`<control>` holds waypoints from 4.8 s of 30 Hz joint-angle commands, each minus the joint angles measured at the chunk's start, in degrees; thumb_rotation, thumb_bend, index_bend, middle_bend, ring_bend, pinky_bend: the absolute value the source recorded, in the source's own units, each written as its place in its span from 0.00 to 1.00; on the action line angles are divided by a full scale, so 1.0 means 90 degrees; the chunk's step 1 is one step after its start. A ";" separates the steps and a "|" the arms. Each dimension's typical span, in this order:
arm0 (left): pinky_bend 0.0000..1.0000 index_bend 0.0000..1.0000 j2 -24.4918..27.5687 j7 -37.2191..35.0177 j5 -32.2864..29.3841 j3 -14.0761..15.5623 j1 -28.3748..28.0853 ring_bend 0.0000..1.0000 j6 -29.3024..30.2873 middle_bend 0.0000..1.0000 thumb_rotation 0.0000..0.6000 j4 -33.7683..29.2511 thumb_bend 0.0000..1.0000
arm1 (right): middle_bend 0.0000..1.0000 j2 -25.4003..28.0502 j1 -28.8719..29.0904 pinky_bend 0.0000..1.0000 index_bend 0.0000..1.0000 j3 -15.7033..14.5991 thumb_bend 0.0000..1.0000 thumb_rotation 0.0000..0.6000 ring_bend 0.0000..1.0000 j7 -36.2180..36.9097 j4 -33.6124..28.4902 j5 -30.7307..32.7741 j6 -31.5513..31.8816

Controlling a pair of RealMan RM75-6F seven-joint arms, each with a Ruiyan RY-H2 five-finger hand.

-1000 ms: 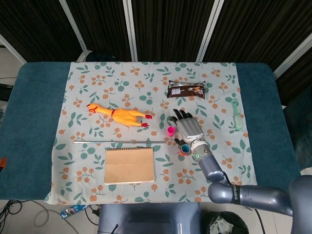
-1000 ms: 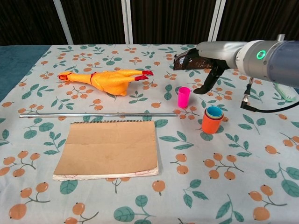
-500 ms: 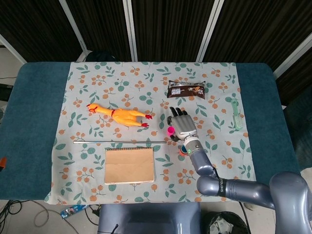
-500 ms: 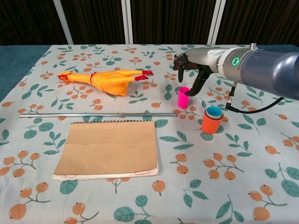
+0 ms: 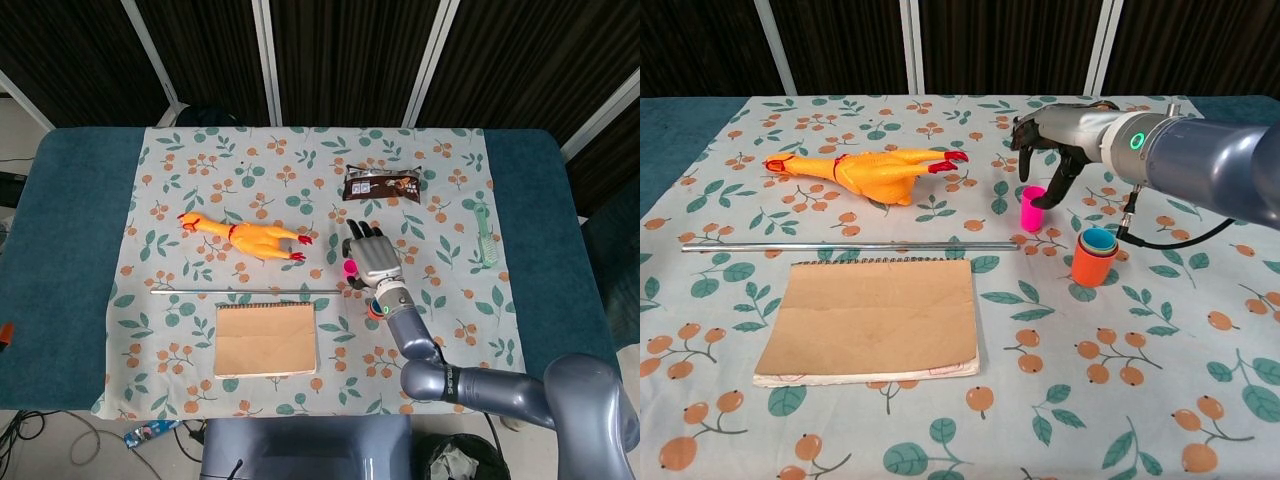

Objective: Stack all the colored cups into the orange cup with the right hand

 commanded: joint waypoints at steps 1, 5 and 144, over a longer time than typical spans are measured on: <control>0.00 0.17 0.0001 -0.0001 -0.0006 -0.0004 0.0001 0.00 0.0003 0.02 1.00 -0.0002 0.27 | 0.00 -0.0041 0.0018 0.14 0.41 0.0000 0.38 1.00 0.02 -0.0004 0.0076 0.0016 -0.0030; 0.00 0.17 0.0004 -0.0008 -0.0015 -0.0012 0.0001 0.00 0.0006 0.02 1.00 -0.0002 0.27 | 0.00 -0.0094 0.0036 0.14 0.43 -0.0001 0.39 1.00 0.02 -0.0012 0.0182 0.0075 -0.0079; 0.00 0.17 -0.0001 -0.0012 -0.0022 -0.0041 0.0001 0.00 0.0039 0.02 1.00 0.0004 0.27 | 0.00 0.3915 -0.2547 0.15 0.00 -0.0957 0.35 1.00 0.02 0.1145 -0.4153 -0.2750 0.2244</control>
